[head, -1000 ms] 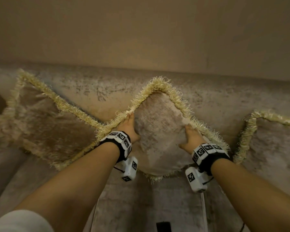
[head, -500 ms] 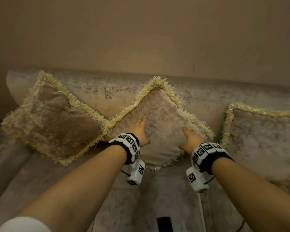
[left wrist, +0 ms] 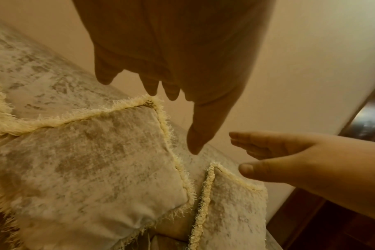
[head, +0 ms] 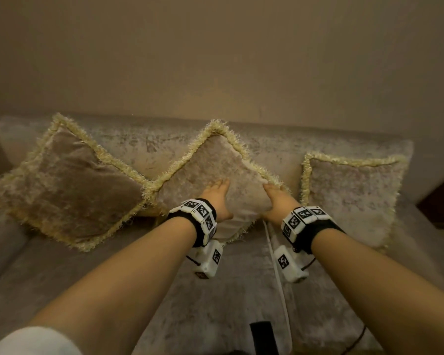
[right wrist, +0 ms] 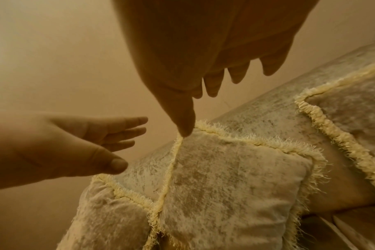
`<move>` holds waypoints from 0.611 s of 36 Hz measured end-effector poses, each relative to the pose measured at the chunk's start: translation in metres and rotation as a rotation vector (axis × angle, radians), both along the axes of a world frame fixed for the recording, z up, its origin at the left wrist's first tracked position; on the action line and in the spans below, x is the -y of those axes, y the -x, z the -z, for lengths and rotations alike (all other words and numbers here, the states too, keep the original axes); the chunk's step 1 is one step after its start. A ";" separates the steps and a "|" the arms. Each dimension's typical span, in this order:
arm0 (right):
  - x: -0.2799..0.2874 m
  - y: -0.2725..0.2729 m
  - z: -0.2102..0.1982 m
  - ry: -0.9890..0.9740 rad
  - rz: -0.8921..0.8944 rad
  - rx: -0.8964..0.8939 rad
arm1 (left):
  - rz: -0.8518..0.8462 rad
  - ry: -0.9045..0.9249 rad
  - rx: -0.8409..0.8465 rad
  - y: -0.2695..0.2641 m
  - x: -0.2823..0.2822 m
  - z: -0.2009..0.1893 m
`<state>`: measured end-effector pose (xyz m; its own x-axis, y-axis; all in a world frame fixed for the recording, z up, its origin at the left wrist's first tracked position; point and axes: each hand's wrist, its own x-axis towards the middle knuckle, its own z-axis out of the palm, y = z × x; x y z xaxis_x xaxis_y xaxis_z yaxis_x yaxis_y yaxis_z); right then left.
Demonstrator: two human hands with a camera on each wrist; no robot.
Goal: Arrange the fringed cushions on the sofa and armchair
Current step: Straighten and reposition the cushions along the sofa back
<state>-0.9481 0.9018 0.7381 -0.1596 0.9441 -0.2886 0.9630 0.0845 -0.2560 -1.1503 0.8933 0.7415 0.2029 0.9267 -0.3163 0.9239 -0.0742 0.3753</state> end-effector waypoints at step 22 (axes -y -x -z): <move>0.044 -0.221 -0.008 -0.070 0.205 -0.030 | 0.233 -0.023 -0.030 -0.240 0.016 -0.034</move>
